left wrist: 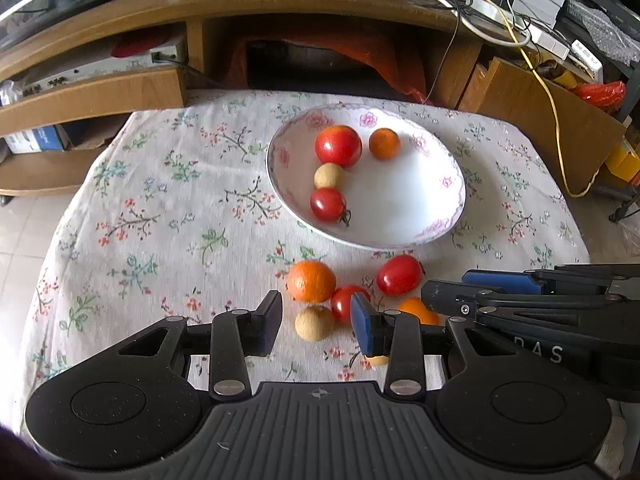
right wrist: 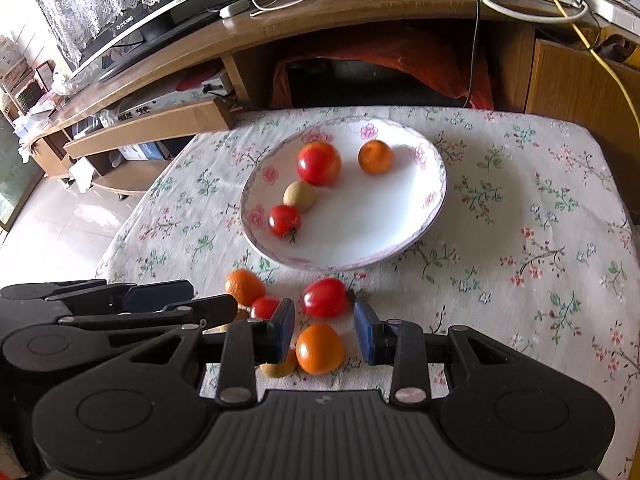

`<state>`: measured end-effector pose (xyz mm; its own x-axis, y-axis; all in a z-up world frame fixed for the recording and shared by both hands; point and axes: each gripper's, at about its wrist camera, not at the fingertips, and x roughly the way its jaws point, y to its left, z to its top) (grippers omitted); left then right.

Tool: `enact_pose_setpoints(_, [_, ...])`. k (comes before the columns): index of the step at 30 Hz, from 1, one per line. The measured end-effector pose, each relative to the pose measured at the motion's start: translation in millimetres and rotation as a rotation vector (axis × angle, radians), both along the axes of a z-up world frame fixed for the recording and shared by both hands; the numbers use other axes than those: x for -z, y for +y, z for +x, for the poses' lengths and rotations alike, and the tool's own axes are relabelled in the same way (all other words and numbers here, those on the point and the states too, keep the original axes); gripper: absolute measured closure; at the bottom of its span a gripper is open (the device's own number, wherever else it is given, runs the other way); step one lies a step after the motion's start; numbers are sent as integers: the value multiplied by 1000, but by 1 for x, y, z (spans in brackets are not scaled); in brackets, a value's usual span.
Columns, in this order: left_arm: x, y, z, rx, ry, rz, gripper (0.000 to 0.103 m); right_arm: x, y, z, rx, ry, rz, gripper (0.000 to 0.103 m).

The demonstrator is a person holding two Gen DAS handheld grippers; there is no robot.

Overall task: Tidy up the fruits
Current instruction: 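Move both open tools back toward the remaining fruits, then grasp the brown kiwi with the left tool while the right tool grasps an orange mandarin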

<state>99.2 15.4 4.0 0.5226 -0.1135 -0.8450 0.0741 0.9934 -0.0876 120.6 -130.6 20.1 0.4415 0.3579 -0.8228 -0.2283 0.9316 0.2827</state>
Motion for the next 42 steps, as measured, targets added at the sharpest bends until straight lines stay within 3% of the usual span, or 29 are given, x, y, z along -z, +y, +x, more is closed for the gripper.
enact_pose_setpoints(17, [12,10,-1,-10,48,-6,54,20,5,1,-12,76,28,70])
enact_pose_setpoints(22, [16,12,1,-13,56,-9,45,30,6,4,-14,92,6,70])
enact_pose_setpoints(28, [19,12,5,-16,52,-14,43,32,5,7,-17,73,11,70])
enact_pose_setpoints(42, [39,5,21,-20,78,-13,59,29,3,5,-33,56,-4,71])
